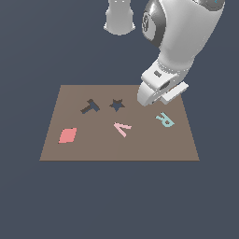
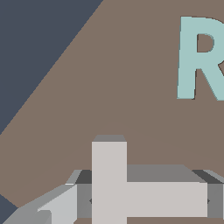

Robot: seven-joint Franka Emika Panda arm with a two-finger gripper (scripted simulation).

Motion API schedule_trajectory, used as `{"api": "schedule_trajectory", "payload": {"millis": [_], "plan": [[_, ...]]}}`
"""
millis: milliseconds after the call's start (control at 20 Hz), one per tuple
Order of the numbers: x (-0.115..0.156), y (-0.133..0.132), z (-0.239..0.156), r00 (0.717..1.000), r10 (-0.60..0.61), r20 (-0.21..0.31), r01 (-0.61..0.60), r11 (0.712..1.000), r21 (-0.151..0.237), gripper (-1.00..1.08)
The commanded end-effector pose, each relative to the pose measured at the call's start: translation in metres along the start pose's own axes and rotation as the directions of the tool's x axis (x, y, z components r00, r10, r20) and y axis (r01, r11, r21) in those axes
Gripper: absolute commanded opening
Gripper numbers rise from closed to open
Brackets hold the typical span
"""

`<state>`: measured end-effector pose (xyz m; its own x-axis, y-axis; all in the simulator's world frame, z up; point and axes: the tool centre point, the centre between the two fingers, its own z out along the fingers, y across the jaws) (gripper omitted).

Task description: Insert a designated object into the corresponding slot on a board.

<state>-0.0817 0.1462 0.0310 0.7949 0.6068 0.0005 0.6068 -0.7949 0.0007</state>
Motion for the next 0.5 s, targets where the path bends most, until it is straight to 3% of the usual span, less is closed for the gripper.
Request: {"api": "schedule_trajectory", "payload": {"millis": [0,450], "plan": [[-0.001,0.001,0.000,1.000,0.000,0.000,0.000,1.000,0.000,-1.00],[-0.021,0.035,-0.002,1.000,-0.004,0.000,0.004,1.000,0.000,-1.00]]}}
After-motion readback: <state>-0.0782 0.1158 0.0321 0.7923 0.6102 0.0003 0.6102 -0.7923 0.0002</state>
